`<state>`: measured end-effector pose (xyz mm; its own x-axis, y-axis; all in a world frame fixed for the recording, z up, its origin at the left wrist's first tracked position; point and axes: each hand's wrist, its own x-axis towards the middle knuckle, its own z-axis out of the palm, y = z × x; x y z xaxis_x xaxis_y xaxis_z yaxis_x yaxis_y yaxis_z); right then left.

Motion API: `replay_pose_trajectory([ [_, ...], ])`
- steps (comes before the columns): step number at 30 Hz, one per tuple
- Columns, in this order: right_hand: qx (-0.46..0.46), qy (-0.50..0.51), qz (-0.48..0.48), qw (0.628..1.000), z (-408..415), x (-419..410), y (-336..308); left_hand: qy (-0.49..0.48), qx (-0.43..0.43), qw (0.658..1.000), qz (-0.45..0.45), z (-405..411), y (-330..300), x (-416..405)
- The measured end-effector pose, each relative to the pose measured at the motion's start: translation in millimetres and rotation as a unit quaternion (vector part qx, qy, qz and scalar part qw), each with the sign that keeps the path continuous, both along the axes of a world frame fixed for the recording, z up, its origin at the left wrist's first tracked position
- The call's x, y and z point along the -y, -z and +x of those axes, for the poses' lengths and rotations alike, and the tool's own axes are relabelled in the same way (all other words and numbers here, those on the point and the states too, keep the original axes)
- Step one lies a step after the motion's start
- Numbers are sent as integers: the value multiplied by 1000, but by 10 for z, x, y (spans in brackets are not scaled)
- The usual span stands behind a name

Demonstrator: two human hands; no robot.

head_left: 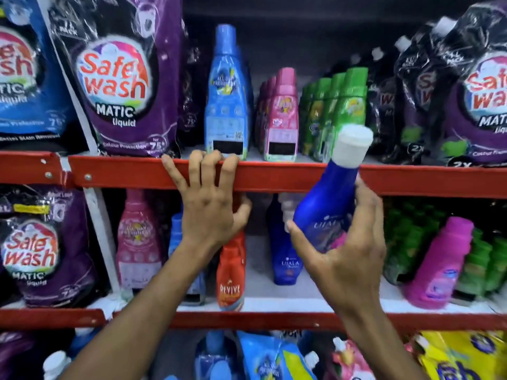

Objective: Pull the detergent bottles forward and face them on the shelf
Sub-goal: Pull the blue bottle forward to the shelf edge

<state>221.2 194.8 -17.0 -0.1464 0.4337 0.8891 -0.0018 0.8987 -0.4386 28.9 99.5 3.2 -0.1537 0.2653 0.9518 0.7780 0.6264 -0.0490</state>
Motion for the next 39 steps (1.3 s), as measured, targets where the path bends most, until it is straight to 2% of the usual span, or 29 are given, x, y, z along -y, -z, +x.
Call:
replay_pose_trajectory([
  [6,75,0,-71,995,-145,-208,796,-20,7,1000,-20,25,-2,38],
  [12,148,12,-110,983,-430,-325,1236,-38,9,999,-26,40,-31,59],
  [23,217,27,-129,967,-636,-369,1492,-43,19,999,-27,79,-55,39],
  [29,226,21,-138,964,-635,-376,1571,-52,59,995,-61,154,-55,53],
  [34,233,4,-141,962,-513,-377,1576,-19,111,992,-55,354,-22,72],
  [37,222,24,-137,965,-266,-481,1624,56,115,992,-17,658,180,24],
  [39,197,49,-134,970,-68,-602,1651,120,85,988,-37,892,452,-63],
])
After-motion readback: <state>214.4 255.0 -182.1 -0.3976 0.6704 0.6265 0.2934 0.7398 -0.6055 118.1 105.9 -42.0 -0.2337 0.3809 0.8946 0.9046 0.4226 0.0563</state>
